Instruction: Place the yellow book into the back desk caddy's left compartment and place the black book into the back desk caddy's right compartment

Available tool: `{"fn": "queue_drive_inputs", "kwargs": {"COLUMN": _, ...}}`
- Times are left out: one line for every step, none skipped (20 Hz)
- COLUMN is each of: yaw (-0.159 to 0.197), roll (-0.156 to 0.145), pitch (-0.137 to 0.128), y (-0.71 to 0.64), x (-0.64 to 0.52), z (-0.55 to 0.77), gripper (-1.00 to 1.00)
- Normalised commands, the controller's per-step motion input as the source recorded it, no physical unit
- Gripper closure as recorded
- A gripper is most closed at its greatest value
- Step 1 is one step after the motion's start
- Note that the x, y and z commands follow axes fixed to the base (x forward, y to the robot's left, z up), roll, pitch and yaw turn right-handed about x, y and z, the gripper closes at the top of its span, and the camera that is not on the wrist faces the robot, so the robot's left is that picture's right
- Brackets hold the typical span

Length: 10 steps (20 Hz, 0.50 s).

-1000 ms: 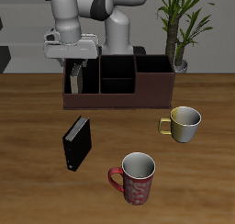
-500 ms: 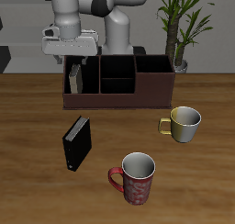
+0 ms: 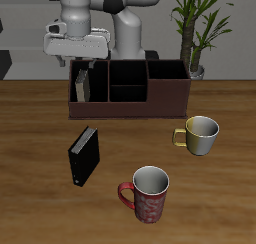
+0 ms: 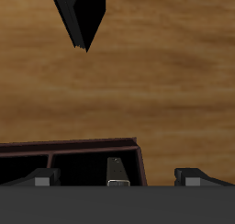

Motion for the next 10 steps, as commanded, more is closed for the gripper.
{"fn": "queue_drive_inputs", "kwargs": {"yaw": 0.086, "roll": -0.069, "pitch": 0.019, "y": 0.12, "x": 0.59, "z": 0.19, "gripper": -1.0}}
{"fn": "queue_drive_inputs", "kwargs": {"yaw": 0.062, "roll": -0.027, "pitch": 0.048, "y": 0.11, "x": 0.57, "z": 0.21, "gripper": -1.0}}
{"fn": "queue_drive_inputs", "kwargs": {"yaw": 0.018, "roll": -0.047, "pitch": 0.014, "y": 0.01, "x": 0.29, "z": 0.12, "gripper": -1.0}}
{"fn": "queue_drive_inputs", "kwargs": {"yaw": 0.122, "roll": -0.115, "pitch": -0.014, "y": 0.03, "x": 0.86, "z": 0.38, "gripper": -1.0}}
{"fn": "queue_drive_inputs", "kwargs": {"yaw": 0.006, "roll": -0.08, "pitch": 0.061, "y": -0.06, "x": 0.7, "z": 0.27, "gripper": -1.0}}
{"fn": "queue_drive_inputs", "kwargs": {"yaw": 0.08, "roll": -0.092, "pitch": 0.023, "y": 0.06, "x": 0.65, "z": 0.29, "gripper": -1.0}}
{"fn": "queue_drive_inputs", "kwargs": {"yaw": 0.047, "roll": -0.002, "pitch": 0.02, "y": -0.02, "x": 0.26, "z": 0.09, "gripper": -1.0}}
{"fn": "queue_drive_inputs", "kwargs": {"yaw": 0.113, "roll": -0.121, "pitch": -0.021, "y": -0.09, "x": 0.56, "z": 0.31, "gripper": -1.0}}
{"fn": "queue_drive_inputs", "kwargs": {"yaw": 0.056, "roll": -0.068, "pitch": 0.052, "y": 0.08, "x": 0.72, "z": 0.32, "gripper": -1.0}}
{"fn": "queue_drive_inputs", "kwargs": {"yaw": 0.0, "roll": 0.0, "pitch": 0.0, "y": -0.09, "x": -0.02, "z": 0.0, "gripper": -1.0}}
